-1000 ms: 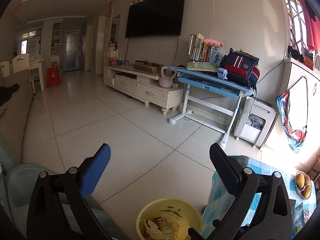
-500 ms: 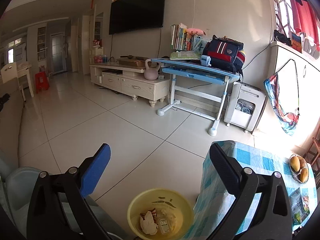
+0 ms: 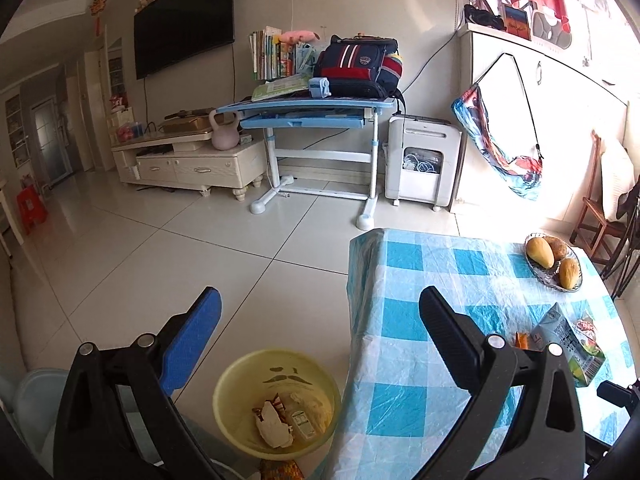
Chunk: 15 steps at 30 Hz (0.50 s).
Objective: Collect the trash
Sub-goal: 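Move the left tool to the green plush toy while the right tool reaches the milk carton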
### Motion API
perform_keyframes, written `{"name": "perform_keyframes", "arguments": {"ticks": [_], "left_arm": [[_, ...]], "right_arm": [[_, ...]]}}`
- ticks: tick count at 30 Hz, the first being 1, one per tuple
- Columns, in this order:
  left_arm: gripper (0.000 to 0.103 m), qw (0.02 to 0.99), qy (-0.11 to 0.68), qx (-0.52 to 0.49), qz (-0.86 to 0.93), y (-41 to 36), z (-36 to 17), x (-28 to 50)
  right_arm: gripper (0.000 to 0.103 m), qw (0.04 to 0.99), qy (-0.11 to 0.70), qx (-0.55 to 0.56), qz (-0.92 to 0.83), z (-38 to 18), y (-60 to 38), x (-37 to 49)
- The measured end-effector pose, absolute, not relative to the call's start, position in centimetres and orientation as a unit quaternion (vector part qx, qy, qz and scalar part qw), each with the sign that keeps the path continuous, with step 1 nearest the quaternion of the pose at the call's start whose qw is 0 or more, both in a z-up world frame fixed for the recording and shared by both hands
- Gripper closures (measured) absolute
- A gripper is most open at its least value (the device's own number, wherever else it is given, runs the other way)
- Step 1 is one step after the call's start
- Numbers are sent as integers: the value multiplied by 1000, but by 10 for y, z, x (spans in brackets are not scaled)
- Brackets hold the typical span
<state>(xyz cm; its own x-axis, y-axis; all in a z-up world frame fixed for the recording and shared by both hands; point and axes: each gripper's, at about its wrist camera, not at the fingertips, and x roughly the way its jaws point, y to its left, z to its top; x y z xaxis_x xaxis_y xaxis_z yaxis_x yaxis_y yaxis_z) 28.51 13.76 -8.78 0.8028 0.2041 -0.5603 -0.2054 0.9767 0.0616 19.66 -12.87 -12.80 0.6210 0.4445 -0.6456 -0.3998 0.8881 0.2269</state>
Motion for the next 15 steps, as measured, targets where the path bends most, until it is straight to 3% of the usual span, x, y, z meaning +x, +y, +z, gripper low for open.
{"name": "perform_keyframes", "arguments": {"ticks": [6, 15], "left_arm": [[7, 942, 331, 17, 44, 95, -104, 304], [7, 919, 388, 70, -28, 36, -144, 330]], "right_arm": [[27, 916, 341, 17, 212, -116, -146, 195], [27, 918, 365, 59, 143, -130, -199, 222]]}}
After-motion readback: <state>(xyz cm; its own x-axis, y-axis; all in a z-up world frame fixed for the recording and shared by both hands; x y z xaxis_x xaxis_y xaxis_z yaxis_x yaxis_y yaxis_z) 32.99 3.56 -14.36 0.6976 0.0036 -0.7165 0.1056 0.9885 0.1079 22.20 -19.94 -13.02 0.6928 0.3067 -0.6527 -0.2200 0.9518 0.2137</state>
